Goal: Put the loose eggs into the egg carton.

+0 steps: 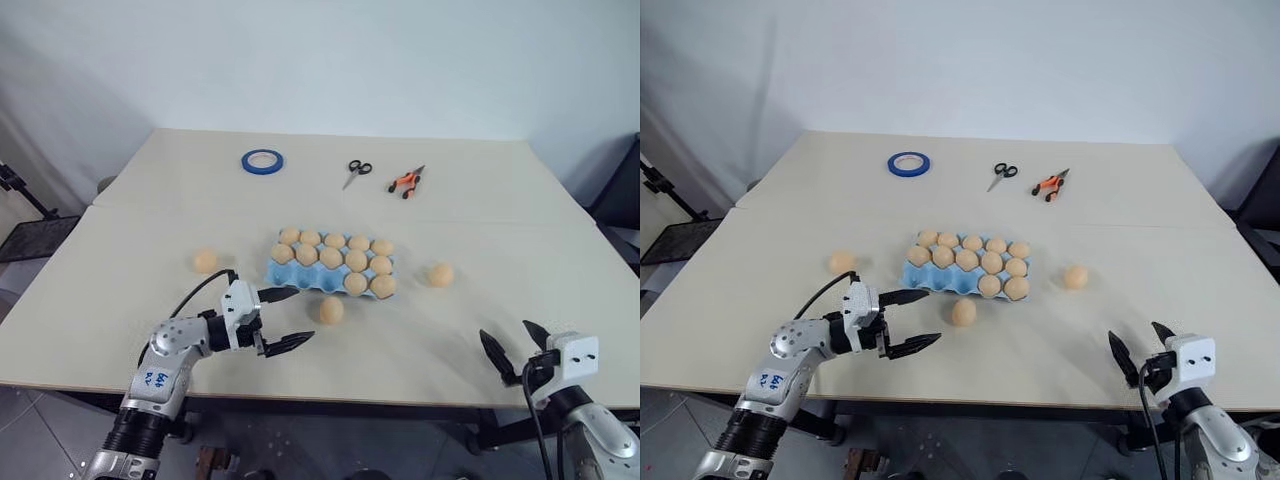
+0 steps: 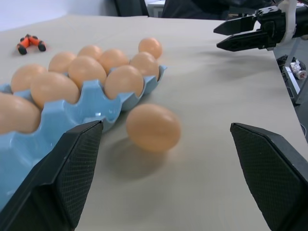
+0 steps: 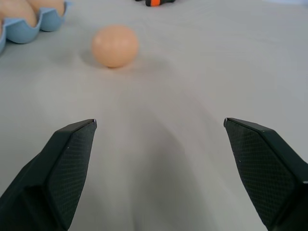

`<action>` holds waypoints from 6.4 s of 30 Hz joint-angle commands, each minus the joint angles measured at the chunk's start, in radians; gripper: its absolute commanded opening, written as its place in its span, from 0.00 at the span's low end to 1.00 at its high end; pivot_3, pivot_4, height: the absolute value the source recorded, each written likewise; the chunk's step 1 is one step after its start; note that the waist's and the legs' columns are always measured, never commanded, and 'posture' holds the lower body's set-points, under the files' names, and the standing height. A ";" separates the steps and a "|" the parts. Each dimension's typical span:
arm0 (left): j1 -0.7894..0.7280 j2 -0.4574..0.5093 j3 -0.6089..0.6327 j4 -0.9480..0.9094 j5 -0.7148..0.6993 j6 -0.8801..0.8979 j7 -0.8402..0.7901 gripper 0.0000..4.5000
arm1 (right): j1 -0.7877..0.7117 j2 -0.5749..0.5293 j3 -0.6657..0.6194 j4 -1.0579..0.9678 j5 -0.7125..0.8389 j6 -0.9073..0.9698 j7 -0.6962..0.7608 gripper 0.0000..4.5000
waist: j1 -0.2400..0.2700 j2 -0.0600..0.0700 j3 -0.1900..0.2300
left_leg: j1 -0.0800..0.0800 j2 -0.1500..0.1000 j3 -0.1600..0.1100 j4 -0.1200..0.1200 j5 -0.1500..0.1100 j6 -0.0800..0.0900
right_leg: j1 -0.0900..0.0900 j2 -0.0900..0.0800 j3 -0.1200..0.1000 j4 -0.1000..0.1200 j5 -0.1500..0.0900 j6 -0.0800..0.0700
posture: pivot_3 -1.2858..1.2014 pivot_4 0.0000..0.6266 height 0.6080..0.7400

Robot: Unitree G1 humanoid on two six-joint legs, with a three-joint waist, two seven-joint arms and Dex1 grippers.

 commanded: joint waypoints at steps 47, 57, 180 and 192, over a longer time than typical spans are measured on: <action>0.256 0.051 0.257 -0.203 -0.058 0.041 0.228 1.00 | -0.731 0.278 0.544 0.211 -0.127 0.239 0.015 0.83 | -0.002 0.000 0.001 | -0.004 -0.001 0.001 0.000 0.000 0.000 | -0.006 -0.003 -0.004 0.003 -0.002 0.001 | 0.52 0.24 1.00; 0.281 0.069 0.274 -0.239 -0.069 0.070 0.234 1.00 | -0.650 0.165 0.507 0.036 -0.051 0.220 0.168 0.98 | -0.005 0.000 0.001 | -0.007 0.000 0.002 -0.001 -0.001 -0.001 | -0.009 -0.001 -0.002 0.003 -0.002 0.001 | 0.52 0.24 1.00; 0.373 0.032 0.557 -0.119 -0.113 0.061 0.483 1.00 | -0.248 -0.075 0.349 -0.074 0.153 0.005 0.549 0.99 | 0.002 -0.003 -0.001 | -0.014 0.000 -0.003 0.002 0.004 0.002 | -0.014 -0.001 -0.002 0.006 0.001 0.000 | 0.52 0.24 1.00; -0.086 0.031 0.367 0.257 0.004 0.102 0.524 1.00 | -0.283 -0.066 0.389 -0.068 0.146 0.053 0.541 0.99 | 0.016 -0.003 -0.001 | -0.013 -0.001 -0.001 0.003 0.008 0.004 | -0.015 0.000 -0.005 0.006 0.006 0.000 | 0.52 0.24 1.00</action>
